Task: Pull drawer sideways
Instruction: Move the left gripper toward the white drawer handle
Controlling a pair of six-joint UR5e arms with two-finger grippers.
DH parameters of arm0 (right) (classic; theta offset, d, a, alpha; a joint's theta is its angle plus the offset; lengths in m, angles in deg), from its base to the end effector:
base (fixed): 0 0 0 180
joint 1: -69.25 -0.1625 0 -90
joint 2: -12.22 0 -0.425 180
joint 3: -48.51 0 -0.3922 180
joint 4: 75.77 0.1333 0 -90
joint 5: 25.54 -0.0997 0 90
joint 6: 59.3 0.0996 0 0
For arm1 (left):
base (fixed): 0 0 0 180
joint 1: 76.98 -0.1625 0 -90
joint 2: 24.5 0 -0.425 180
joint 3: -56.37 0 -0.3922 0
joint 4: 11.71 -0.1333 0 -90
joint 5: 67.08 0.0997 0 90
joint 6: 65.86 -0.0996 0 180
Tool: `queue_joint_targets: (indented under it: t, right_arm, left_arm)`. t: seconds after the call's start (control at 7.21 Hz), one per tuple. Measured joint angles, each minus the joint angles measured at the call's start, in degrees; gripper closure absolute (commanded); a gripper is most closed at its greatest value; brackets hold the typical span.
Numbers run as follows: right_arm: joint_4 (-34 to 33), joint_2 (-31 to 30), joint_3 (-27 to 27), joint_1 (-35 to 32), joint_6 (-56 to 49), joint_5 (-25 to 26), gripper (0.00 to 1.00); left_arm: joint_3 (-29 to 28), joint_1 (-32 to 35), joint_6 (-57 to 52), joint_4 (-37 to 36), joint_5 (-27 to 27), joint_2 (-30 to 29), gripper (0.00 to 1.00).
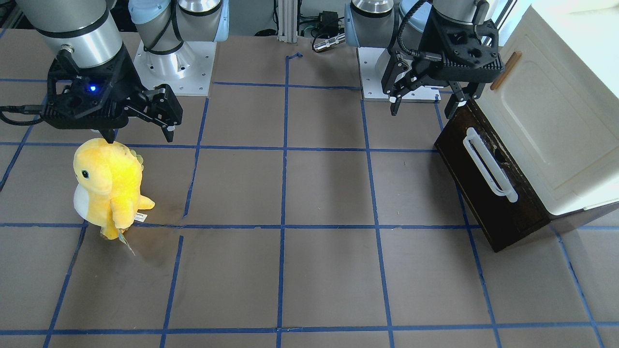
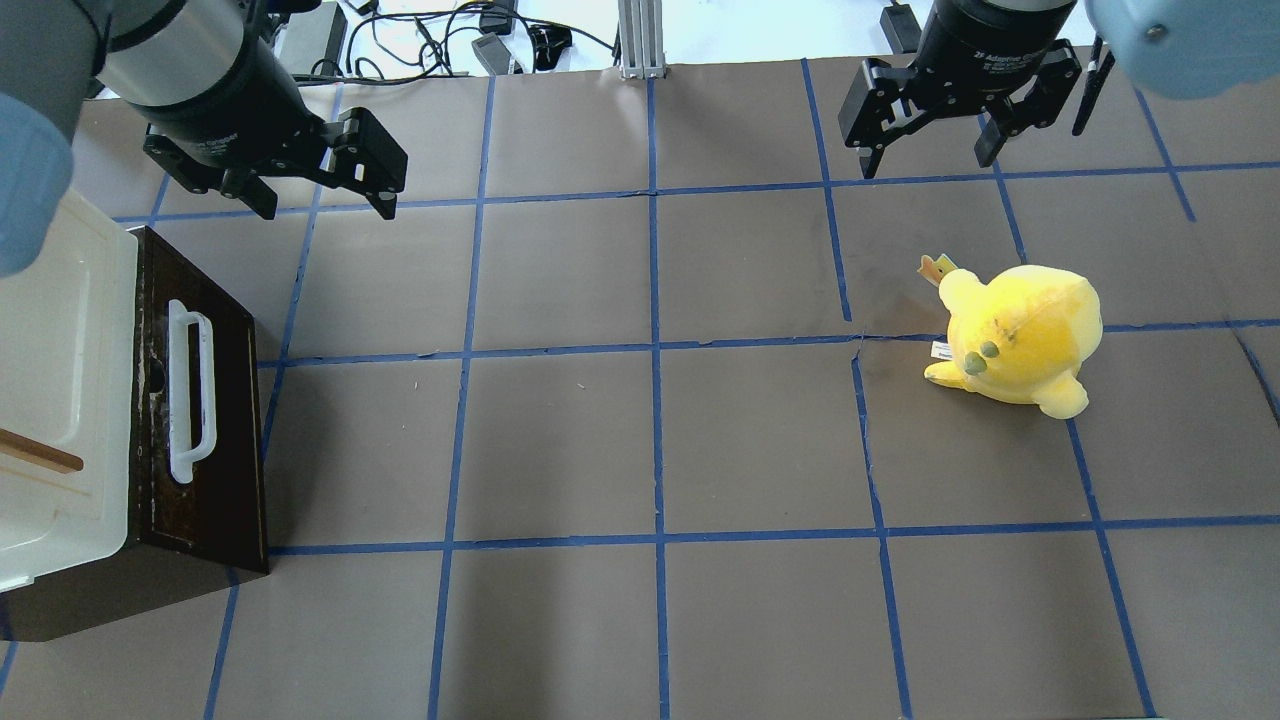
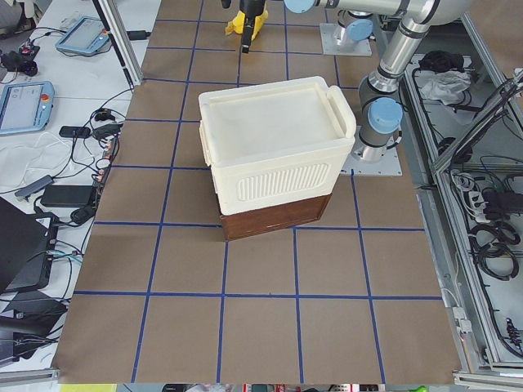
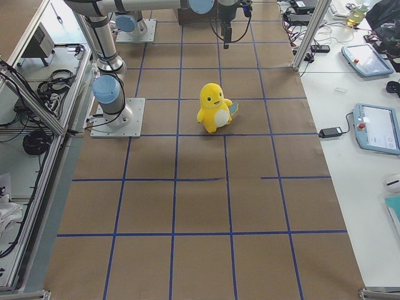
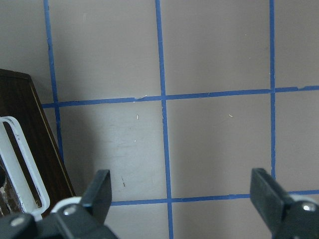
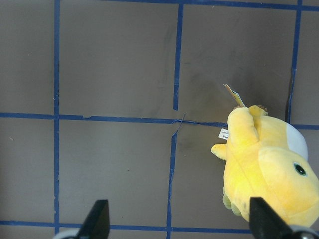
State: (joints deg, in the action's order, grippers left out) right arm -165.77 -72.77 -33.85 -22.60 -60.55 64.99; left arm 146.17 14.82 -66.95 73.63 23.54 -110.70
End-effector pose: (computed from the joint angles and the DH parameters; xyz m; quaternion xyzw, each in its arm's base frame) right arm 0.1495 -0.5285 0.5090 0.0269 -0.9994 0.0230 0.0045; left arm -0.1471 -0.4722 0.5305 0.0247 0.9968 -0.0755 0.0049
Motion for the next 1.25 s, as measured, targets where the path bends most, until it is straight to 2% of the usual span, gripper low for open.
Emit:
queue_joint_targets:
  t: [0.42,0.83,0.97,1.25]
  right_arm:
    - [0.00,0.00,0.00,0.00,0.01,0.00,0.00]
    - [0.00,0.00,0.00,0.00,0.02,0.00,0.00]
    - [0.00,0.00,0.00,0.00,0.02,0.00,0.00]
    - [0.00,0.00,0.00,0.00,0.02,0.00,0.00]
  left_arm:
    - [0.19,-0.05,0.03,0.00,-0.23,-0.46,0.00]
    - [3.19,-0.11,4.19,-1.86,0.51,-1.46,0.00]
    - [4.00,-0.05,8.35,-3.06,2.62,-2.05,0.00]
    - [4.77,-0.03,12.98,-4.07,11.03,-5.11,0.00]
